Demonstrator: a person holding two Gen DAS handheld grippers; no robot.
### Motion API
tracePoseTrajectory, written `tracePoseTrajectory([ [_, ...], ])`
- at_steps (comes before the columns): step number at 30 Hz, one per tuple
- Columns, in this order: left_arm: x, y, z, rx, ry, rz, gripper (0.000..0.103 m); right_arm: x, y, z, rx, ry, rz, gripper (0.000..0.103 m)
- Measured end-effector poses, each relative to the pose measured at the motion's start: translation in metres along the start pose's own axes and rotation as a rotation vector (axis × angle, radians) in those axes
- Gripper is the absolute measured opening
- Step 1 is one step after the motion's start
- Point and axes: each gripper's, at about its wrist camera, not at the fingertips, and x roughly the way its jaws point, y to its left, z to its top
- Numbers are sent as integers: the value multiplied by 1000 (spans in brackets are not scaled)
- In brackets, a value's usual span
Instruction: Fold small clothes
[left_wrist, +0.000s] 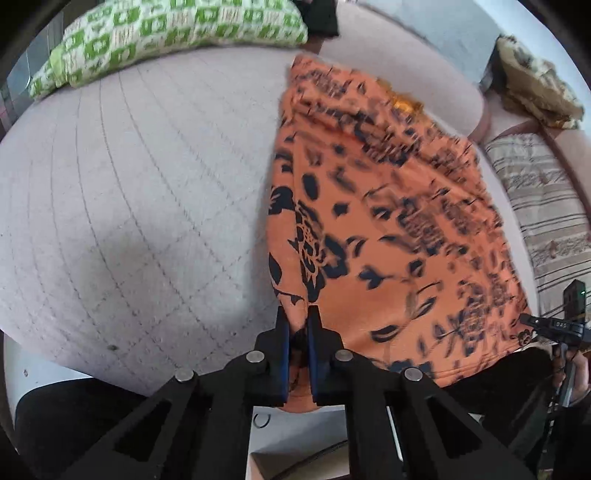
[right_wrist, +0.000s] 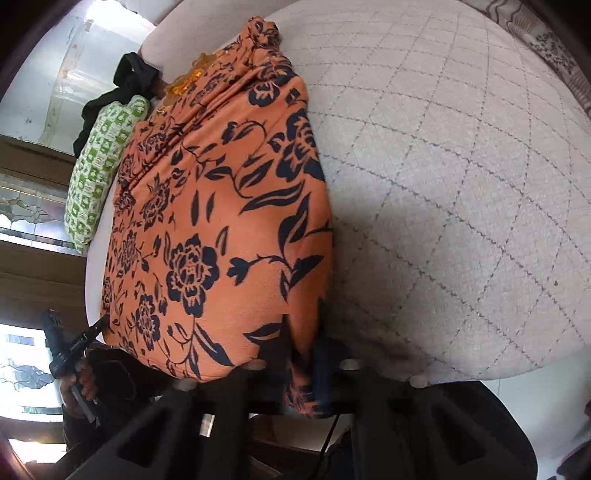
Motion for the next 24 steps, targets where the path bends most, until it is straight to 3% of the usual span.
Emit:
tracePoseTrajectory([
  [3,-2,-2,2,3,-15,-6,9,-8,3,2,4,-14,36,9],
  [4,5,0,1,2,8,5,18,-5,3,2,2,3,25,13],
  [5,14,1,0,4,40,21,40,-1,0,3,11,15,13,13],
  [6,23,2,-3,-4,78,42,50,5,-4,3,30,29,15,14],
  [8,22,1,-7,-20,46,6,68,12,-3,3,35,53,14,38],
  [9,21,0,-7,-20,49,-5,69,11,0,2,31,48,47,48],
  [10,22,-2,-8,-13,56,-3,68,11,3,2,30,46,65,64],
  [11,22,-2,-8,-4,56,6,63,12,5,2,23,49,54,65],
  [12,23,-3,-9,9,60,17,49,13,9,2,3,59,35,64],
  [13,24,-4,-8,25,68,44,12,15,9,3,-1,67,27,58],
  [14,24,0,-7,14,80,43,7,15,7,4,12,73,13,30],
  [15,23,4,-5,-19,82,9,6,15,3,4,24,75,14,10],
  [20,-3,4,4,-26,29,-53,6,3,-3,6,54,60,72,8],
  [24,11,8,8,-29,88,-41,6,-7,-7,14,73,37,150,8],
])
